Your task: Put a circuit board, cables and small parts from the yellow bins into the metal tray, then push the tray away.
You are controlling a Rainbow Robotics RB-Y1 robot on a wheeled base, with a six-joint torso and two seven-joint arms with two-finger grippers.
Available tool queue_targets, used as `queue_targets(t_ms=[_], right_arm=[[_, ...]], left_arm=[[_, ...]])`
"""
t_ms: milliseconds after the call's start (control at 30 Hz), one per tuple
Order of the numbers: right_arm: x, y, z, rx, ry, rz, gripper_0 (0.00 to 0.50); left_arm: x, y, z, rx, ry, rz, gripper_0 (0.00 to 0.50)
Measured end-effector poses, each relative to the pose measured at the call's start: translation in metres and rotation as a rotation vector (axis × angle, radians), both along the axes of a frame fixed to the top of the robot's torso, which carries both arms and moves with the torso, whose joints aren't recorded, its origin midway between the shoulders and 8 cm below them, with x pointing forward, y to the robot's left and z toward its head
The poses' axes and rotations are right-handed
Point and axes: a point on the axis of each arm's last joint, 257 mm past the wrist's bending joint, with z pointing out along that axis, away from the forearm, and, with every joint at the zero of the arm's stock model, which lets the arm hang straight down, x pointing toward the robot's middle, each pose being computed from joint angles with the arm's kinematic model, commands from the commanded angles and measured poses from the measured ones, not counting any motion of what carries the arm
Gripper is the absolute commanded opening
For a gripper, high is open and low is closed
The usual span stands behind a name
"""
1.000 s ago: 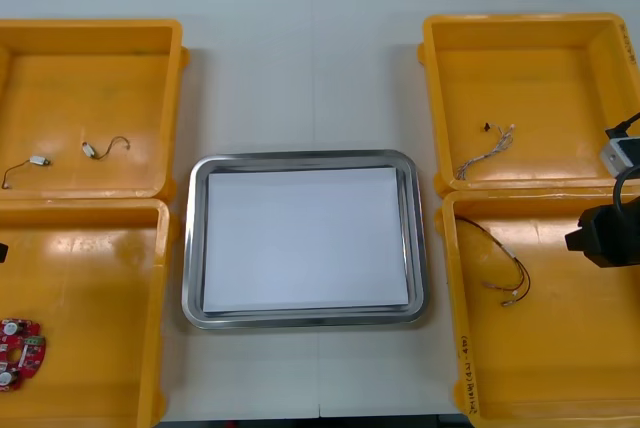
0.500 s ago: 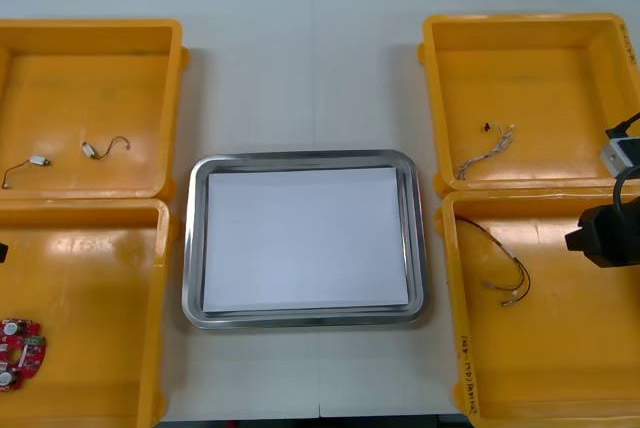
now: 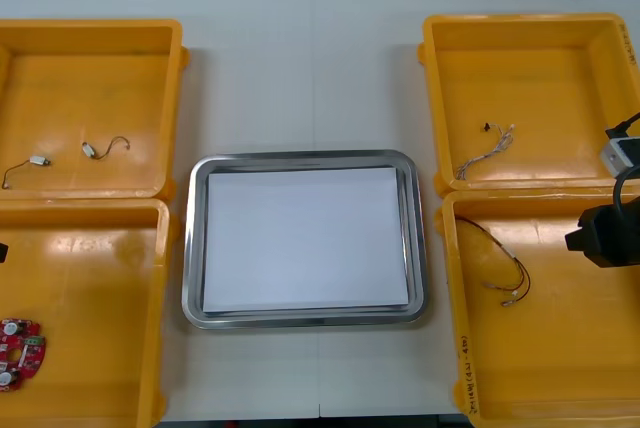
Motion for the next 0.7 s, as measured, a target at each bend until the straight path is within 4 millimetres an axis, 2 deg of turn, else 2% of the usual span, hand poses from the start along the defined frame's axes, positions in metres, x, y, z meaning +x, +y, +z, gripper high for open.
queue_targets(t_ms=[700], right_arm=[[0.0, 0.0, 0.0, 0.0, 0.0, 0.0, 0.5]], left_arm=[[0.0, 0.0, 0.0, 0.0, 0.0, 0.0, 0.5]])
